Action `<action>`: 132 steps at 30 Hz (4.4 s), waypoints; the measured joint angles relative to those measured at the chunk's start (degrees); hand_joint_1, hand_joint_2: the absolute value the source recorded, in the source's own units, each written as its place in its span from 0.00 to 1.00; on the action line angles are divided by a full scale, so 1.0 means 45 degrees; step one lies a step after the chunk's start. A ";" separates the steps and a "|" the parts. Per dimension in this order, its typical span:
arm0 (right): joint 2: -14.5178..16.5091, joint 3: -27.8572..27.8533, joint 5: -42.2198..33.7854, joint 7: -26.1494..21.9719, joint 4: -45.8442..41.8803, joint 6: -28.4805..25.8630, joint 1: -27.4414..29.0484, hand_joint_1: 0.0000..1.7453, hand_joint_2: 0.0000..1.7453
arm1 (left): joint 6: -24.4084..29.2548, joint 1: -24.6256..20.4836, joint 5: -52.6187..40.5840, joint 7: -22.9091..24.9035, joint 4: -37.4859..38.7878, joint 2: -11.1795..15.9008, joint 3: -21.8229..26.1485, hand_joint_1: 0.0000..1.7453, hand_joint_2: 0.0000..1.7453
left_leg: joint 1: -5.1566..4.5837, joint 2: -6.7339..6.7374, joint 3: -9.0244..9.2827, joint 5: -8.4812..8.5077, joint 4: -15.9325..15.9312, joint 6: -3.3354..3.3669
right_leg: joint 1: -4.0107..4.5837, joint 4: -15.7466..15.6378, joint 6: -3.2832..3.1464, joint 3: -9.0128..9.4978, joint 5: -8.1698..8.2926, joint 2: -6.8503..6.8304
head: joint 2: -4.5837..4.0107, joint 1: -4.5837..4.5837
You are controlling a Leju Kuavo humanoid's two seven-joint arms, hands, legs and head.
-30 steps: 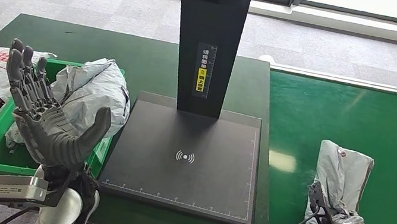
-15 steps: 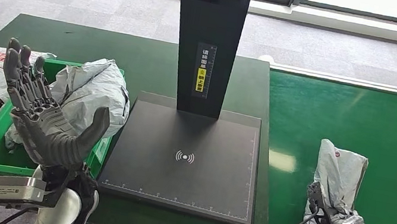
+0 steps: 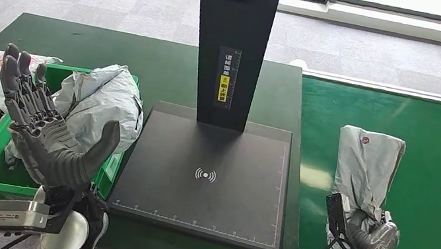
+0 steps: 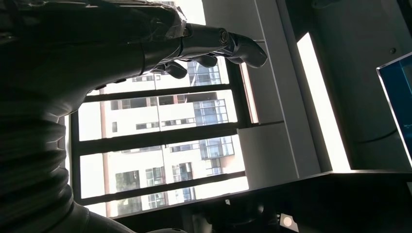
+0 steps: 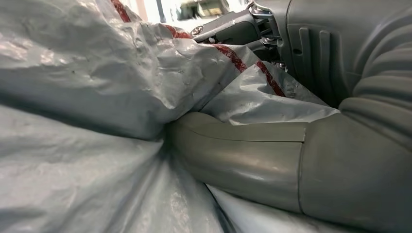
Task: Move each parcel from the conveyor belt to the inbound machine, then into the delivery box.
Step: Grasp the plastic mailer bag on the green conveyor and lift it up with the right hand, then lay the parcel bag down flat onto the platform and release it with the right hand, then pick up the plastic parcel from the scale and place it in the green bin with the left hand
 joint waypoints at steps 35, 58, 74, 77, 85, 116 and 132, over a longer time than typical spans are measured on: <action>0.0732 0.8994 -0.0238 -0.0915 -0.2851 0.1231 0.1893 0.03 1.00 | -0.0169 -0.0068 0.0404 -0.0607 0.0653 0.0024 0.0000 0.00 1.00 | -0.0002 0.0005 -0.0053 0.0006 -0.0003 -0.0011 | -0.0003 0.0014 -0.0006 -0.0088 -0.0009 0.0001 | 0.0000 -0.0002; 0.0721 0.9057 -0.0276 -0.0701 -0.1984 0.1138 0.1811 0.00 0.00 | -0.0126 -0.0065 0.0436 -0.0607 0.0840 0.0029 0.0000 0.00 1.00 | -0.0001 0.0006 -0.0061 0.0006 -0.0003 -0.0011 | -0.0003 0.0014 -0.0006 -0.0094 -0.0009 0.0001 | 0.0000 -0.0002; 0.0789 0.8296 -0.4399 -0.4623 -0.9084 0.0018 0.2889 0.00 1.00 | -0.1020 -0.0590 -0.2063 0.1328 0.2954 0.0102 -0.0674 0.00 1.00 | -0.0021 0.0049 -0.0049 -0.0019 0.0008 -0.0001 | -0.0017 0.0009 -0.0003 -0.0107 -0.0007 0.0035 | 0.0000 -0.0005; 0.0789 0.8171 -0.4457 -0.4668 -0.9929 0.0025 0.3006 0.00 1.00 | -0.1049 -0.0680 -0.2103 0.1355 0.3317 0.0101 -0.0727 0.00 1.00 | -0.0020 0.0044 0.0017 -0.0012 0.0008 -0.0005 | -0.0015 0.0009 -0.0003 -0.0112 -0.0003 0.0034 | 0.0000 -0.0002; 0.0793 0.7673 -0.6038 -0.5725 -1.1408 0.0038 0.3151 0.00 1.00 | -0.1423 -0.2134 -0.3801 0.2632 0.6236 -0.0089 -0.0923 0.00 1.00 | -0.0020 0.0024 -0.0043 0.0000 0.0007 -0.0005 | -0.0017 0.0010 -0.0002 -0.0090 -0.0001 0.0010 | 0.0000 -0.0004; 0.0833 0.6748 -0.7698 -0.7229 -1.1595 0.0053 0.3125 0.00 1.00 | -0.1999 -0.4859 -0.7741 0.5649 1.4379 -0.0478 -0.1350 0.00 1.00 | -0.0019 0.0013 0.0007 0.0007 0.0008 -0.0009 | -0.0016 0.0013 -0.0001 -0.0105 0.0003 0.0008 | 0.0000 -0.0002; 0.0833 0.6640 -0.7742 -0.7229 -1.1591 0.0056 0.3111 0.00 1.00 | -0.3620 -0.4926 -0.9284 0.5642 1.5477 -0.0686 -0.1961 1.00 1.00 | -0.0019 0.0004 -0.0100 0.0005 0.0007 -0.0008 | -0.0017 0.0012 0.0000 -0.0101 -0.0001 -0.0003 | 0.0000 -0.0002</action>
